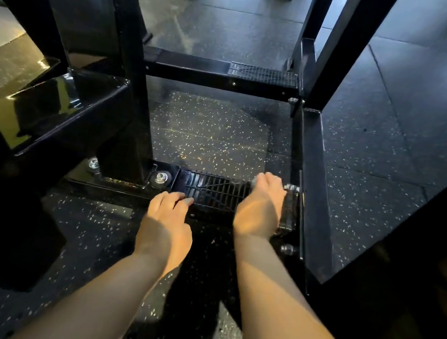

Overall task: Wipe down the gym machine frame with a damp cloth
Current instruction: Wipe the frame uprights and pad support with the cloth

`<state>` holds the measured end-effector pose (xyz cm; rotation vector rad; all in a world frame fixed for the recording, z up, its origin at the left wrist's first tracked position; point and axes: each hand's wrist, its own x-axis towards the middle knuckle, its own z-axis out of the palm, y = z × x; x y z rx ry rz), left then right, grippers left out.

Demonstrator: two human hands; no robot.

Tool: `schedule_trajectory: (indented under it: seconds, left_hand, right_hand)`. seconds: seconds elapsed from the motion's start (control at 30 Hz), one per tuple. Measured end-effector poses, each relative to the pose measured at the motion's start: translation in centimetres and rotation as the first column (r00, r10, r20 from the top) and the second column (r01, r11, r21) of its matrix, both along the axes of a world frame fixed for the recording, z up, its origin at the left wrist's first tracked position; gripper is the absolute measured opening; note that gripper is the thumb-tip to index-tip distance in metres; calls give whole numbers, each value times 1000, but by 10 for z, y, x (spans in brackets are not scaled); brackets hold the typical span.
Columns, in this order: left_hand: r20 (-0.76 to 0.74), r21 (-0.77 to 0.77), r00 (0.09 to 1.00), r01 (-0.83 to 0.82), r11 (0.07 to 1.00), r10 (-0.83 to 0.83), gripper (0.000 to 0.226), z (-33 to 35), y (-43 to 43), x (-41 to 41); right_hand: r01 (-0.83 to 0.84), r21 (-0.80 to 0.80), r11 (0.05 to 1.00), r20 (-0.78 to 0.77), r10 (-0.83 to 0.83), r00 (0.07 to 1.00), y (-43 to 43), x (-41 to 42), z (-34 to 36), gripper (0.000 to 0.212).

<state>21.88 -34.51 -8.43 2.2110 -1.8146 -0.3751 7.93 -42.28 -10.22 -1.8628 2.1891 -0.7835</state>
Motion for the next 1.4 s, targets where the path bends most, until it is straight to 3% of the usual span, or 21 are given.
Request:
schedule_trajectory:
  seconds: [0.07, 0.17, 0.23, 0.27, 0.3, 0.37, 0.4, 0.47, 0.57, 0.6, 0.63, 0.73, 0.8, 0.87, 0.93, 1.0, 1.1, 1.2, 1.3, 1.4]
  left_hand:
    - [9, 5, 1000, -13, 1000, 13, 54, -2, -3, -3]
    - [25, 0, 1000, -9, 1000, 9, 52, 2, -7, -1]
    - [-29, 36, 999, -15, 999, 17, 50, 8, -8, -2]
    - [-60, 66, 998, -20, 998, 24, 50, 11, -8, -3]
    - [-77, 90, 997, -19, 996, 26, 51, 13, -8, -3]
    - [-73, 124, 997, -4, 992, 13, 53, 15, -8, -4]
    - [-67, 146, 998, 2, 989, 8, 55, 15, -8, -3]
    - [-73, 151, 997, 7, 988, 4, 57, 14, -6, -5]
    - [-137, 83, 990, -17, 996, 28, 56, 11, 1, -5]
    - [-137, 58, 990, -35, 998, 43, 57, 11, 5, -2]
    - [-119, 41, 991, -58, 997, 62, 57, 11, 9, 1]
    - [-187, 80, 965, -172, 982, 184, 57, 11, 21, 20]
    - [-221, 111, 957, -166, 980, 187, 60, 11, 24, 27]
    - [-160, 126, 976, -127, 984, 146, 61, 10, 24, 29]
    - [-143, 106, 980, -126, 986, 140, 60, 10, 23, 32]
    - [-156, 103, 979, -113, 988, 128, 59, 9, 24, 33]
    - [-233, 124, 963, -111, 986, 137, 61, 7, 26, 31]
    - [-307, 106, 931, -172, 979, 197, 63, 4, 24, 30]
    - [-251, 89, 958, -123, 988, 142, 58, 5, 22, 36]
    - [-203, 81, 974, -85, 993, 100, 56, 8, 22, 41]
  right_hand:
    - [-218, -150, 964, 37, 226, 973, 21, 30, -8, 29]
    - [-476, -236, 847, -70, 474, 878, 29, 35, -9, 21]
    - [-280, -181, 943, 95, 300, 949, 14, 9, -2, 19]
    - [-66, -156, 985, 87, 80, 993, 4, -6, -3, 16]
    - [121, -103, 987, 89, -112, 990, -3, -21, -4, 14]
    - [241, -76, 968, 162, -226, 960, -4, -27, -6, 15]
    - [194, -60, 979, 186, -180, 966, 0, -18, -6, 12]
    - [-138, -22, 990, 209, 139, 968, 23, 15, -3, 22]
    - [-540, 17, 842, 14, 540, 842, 48, 37, 2, 39]
    - [-599, 1, 800, 35, 599, 800, 44, 36, 2, 41]
    - [-606, 51, 794, 105, 599, 794, 38, 31, 3, 43]
    - [-380, 50, 924, 65, 377, 924, 16, 20, -5, 54]
    - [-280, 148, 948, 51, 276, 960, 14, 41, -1, 50]
    - [-362, 203, 910, 180, 328, 927, 18, 73, 2, 43]
    - [-549, 126, 826, 246, 510, 824, 21, 92, 5, 41]
    - [-570, 49, 820, 177, 554, 813, 8, 93, 11, 37]
    - [-576, 57, 816, 194, 557, 808, -15, 98, 14, 39]
    - [-674, 137, 726, 132, 661, 739, -19, 111, 15, 42]
    - [-703, 130, 699, 73, 700, 710, -11, 103, 10, 43]
    - [-686, 133, 715, 126, 674, 728, 1, 75, 8, 41]
